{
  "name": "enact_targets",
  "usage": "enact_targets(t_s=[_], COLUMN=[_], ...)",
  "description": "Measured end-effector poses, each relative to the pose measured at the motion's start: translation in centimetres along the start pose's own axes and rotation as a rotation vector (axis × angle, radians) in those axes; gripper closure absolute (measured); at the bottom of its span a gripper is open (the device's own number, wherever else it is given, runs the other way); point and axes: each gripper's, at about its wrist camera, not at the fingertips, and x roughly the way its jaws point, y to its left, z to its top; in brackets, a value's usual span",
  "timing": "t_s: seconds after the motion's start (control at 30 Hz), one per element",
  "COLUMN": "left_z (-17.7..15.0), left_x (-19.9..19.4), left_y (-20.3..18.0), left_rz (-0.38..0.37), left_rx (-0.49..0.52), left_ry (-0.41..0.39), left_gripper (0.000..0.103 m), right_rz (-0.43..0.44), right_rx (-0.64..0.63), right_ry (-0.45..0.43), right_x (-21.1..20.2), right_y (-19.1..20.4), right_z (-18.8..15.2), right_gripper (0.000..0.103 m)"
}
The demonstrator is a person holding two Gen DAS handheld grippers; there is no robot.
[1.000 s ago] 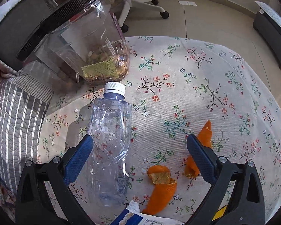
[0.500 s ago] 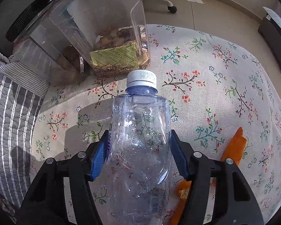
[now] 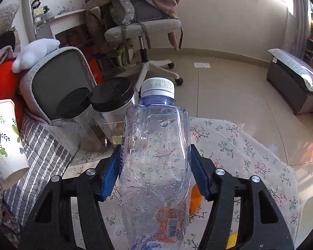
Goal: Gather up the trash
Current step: 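Lift the paper cup with the left tool while the right tool grasps the clear plastic bottle, then carry the bottle over the bin and open the right tool while the left carries the cup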
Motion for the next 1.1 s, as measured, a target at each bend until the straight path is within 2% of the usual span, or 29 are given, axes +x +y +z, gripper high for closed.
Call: enact_targets(t_s=[0.23, 0.47, 0.7, 1.1], left_z=[-1.8, -4.4, -7.1, -12.0], left_x=[-2.5, -5.1, -6.8, -9.3], left_y=[-4.8, -10.3, -15.2, -24.4], left_rz=[-0.077, -0.149, -0.224, -0.354], left_rx=[0.113, 0.194, 0.228, 0.349], left_ry=[-0.058, -0.08, -0.062, -0.008], left_gripper=[0.047, 0.047, 0.047, 0.046], right_rz=[-0.101, -0.204, -0.3, -0.488], right_rx=[0.026, 0.028, 0.068, 0.155], right_ry=[-0.223, -0.372, -0.438, -0.443], right_x=[-7.0, -13.3, -17.5, -22.1], right_y=[-4.9, -10.1, -16.1, -26.8], right_z=[-0.4, -1.5, -3.0, -6.5], right_gripper=[0.043, 0.043, 0.043, 0.043])
